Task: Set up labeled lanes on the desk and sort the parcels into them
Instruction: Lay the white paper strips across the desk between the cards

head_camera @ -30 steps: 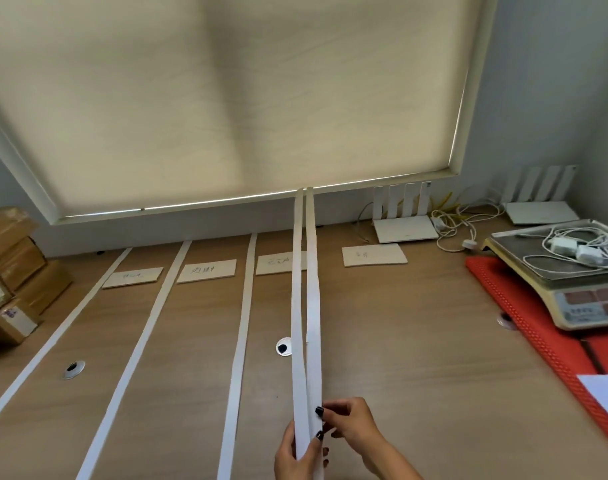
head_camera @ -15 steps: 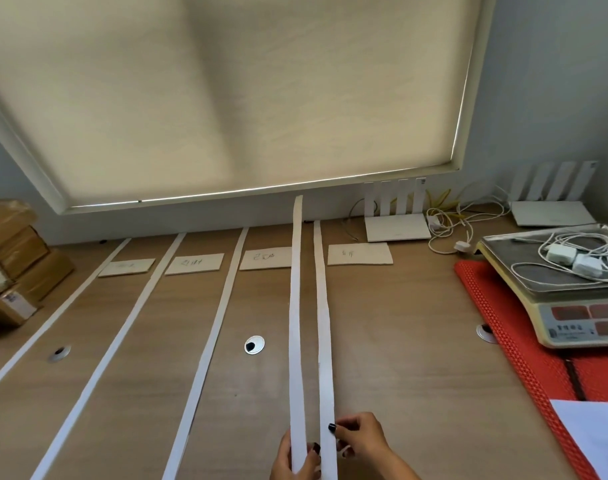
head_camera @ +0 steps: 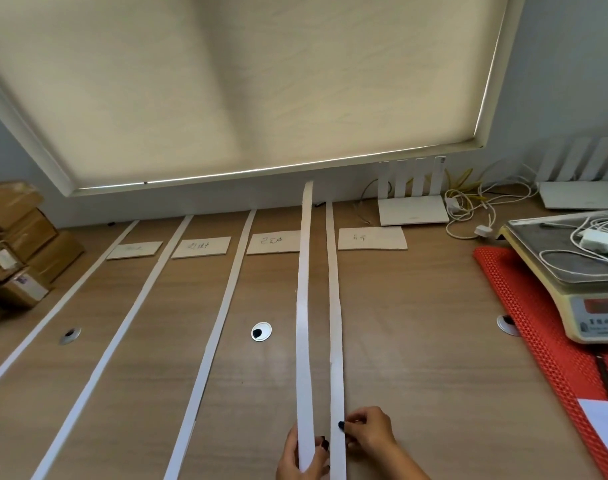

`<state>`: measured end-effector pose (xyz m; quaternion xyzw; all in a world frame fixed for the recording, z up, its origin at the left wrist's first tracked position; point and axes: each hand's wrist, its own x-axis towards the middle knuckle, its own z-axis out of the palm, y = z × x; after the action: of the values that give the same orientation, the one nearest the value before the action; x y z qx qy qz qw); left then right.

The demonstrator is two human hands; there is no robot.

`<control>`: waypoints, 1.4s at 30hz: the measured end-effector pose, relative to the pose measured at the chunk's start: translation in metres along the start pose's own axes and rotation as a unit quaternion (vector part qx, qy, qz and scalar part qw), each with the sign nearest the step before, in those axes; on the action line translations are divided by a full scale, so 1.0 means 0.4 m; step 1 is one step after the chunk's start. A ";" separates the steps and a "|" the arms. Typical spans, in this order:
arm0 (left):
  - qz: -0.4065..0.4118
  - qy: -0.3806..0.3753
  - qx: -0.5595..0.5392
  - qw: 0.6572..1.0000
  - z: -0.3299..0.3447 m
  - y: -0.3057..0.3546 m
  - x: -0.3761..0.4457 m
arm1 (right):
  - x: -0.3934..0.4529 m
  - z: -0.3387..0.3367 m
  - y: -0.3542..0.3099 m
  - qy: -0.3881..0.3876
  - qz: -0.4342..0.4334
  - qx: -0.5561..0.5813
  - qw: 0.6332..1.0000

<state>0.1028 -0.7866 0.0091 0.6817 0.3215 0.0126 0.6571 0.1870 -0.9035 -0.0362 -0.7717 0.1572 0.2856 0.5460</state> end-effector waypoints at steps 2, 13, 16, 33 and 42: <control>0.011 0.004 -0.011 1.000 0.003 -0.003 -0.010 | 0.000 0.000 0.007 0.008 0.014 0.011 1.000; 0.038 -0.031 -0.026 0.998 0.106 -0.008 -0.100 | -0.141 -0.094 -0.060 -0.071 -0.035 0.279 0.957; 0.048 -0.045 -0.027 0.997 0.158 -0.011 -0.139 | -0.184 -0.151 -0.049 -0.043 -0.087 0.280 0.955; -0.002 -0.148 0.098 0.984 0.462 -0.096 -0.320 | -0.198 -0.461 0.162 0.084 -0.078 0.174 0.978; -0.028 -0.219 0.142 0.965 0.511 -0.161 -0.298 | -0.093 -0.521 0.274 0.108 -0.026 0.146 0.983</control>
<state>0.0710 -1.0267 -0.0284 0.7448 0.1871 -0.2014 0.6080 0.1531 -1.1391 -0.0458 -0.7139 0.2353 0.1597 0.6399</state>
